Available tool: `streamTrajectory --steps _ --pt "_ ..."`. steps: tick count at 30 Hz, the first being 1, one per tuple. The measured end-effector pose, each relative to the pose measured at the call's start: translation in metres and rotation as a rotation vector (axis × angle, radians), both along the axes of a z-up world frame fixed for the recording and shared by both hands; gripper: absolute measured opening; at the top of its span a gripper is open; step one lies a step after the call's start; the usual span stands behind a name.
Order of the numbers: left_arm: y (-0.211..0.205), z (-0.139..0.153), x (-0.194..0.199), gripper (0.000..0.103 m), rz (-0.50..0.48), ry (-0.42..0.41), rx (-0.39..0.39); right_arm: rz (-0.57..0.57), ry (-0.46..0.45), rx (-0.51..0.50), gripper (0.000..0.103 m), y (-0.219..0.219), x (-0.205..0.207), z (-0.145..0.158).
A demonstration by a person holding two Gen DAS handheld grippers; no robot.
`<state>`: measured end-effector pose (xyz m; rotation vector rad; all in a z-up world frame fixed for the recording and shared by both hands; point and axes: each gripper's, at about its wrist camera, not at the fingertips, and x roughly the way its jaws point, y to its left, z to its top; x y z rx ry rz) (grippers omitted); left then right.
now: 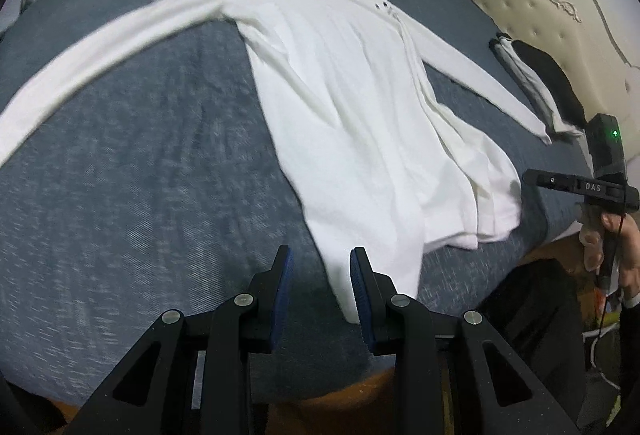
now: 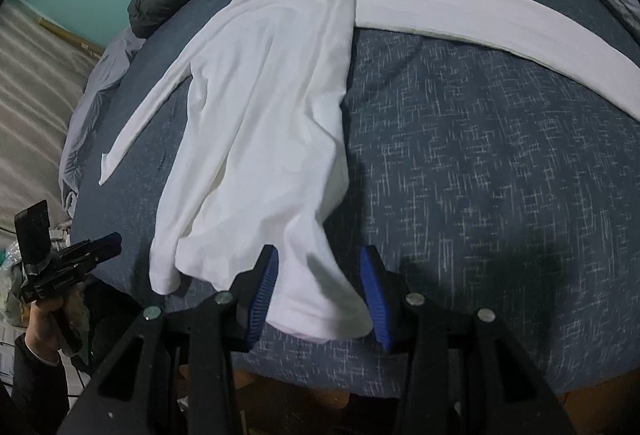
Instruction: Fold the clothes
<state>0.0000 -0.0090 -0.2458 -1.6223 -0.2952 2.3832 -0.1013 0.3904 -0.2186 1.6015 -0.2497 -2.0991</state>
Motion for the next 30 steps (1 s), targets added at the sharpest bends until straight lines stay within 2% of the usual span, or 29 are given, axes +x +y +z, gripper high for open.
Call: streamTrajectory --steps 16,22,27,30 --pt "0.000 -0.043 -0.001 0.034 0.045 -0.111 0.056 -0.003 -0.048 0.004 0.043 0.012 0.001 -0.016" --pt "0.002 -0.051 -0.003 0.034 0.052 -0.118 0.084 0.002 -0.074 -0.011 0.043 0.013 -0.003 -0.024" --pt "0.006 -0.053 -0.004 0.033 0.045 -0.110 0.082 0.032 -0.049 0.004 0.043 0.009 -0.001 -0.025" --pt "0.007 -0.052 -0.004 0.033 0.044 -0.101 0.079 0.034 -0.041 -0.001 0.033 0.011 -0.002 -0.026"
